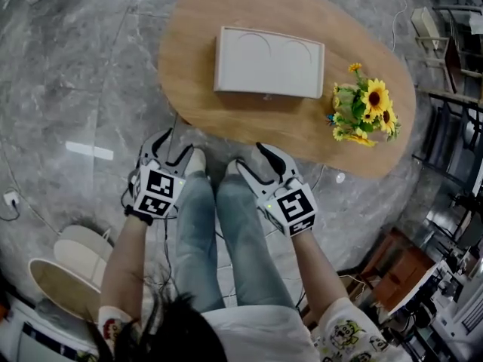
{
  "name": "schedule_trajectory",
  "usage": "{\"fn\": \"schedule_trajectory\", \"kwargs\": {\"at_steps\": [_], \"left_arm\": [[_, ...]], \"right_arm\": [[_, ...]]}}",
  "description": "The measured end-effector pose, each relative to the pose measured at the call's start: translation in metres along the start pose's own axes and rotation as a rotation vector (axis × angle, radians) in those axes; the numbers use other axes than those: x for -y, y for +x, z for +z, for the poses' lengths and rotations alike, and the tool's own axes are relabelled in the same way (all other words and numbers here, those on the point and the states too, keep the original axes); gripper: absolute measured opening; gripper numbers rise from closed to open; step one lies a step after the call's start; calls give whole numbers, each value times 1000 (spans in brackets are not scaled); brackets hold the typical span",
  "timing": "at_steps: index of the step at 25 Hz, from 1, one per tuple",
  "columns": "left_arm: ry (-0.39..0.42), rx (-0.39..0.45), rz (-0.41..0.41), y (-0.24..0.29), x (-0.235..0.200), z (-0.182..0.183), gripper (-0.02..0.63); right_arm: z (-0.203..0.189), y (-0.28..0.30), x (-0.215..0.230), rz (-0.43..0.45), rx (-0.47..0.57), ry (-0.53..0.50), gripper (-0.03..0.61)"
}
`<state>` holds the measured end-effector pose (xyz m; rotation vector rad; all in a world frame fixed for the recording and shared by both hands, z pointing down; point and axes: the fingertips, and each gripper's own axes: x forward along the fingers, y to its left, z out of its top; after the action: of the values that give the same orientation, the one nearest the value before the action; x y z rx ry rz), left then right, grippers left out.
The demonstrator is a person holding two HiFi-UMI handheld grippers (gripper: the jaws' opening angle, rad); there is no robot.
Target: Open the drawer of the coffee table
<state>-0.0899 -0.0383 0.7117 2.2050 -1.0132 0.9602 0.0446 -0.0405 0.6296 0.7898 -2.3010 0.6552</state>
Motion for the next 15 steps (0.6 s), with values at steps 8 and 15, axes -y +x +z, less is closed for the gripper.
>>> {"fn": "schedule_trajectory", "kwargs": {"at_steps": [8, 15], "left_arm": [[132, -59, -52, 41, -16, -13, 225], [248, -75, -119, 58, -22, -10, 225]], "right_arm": [[-10, 20, 4, 15, -18, -16, 199], [-13, 30, -2, 22, -22, -13, 201]]}}
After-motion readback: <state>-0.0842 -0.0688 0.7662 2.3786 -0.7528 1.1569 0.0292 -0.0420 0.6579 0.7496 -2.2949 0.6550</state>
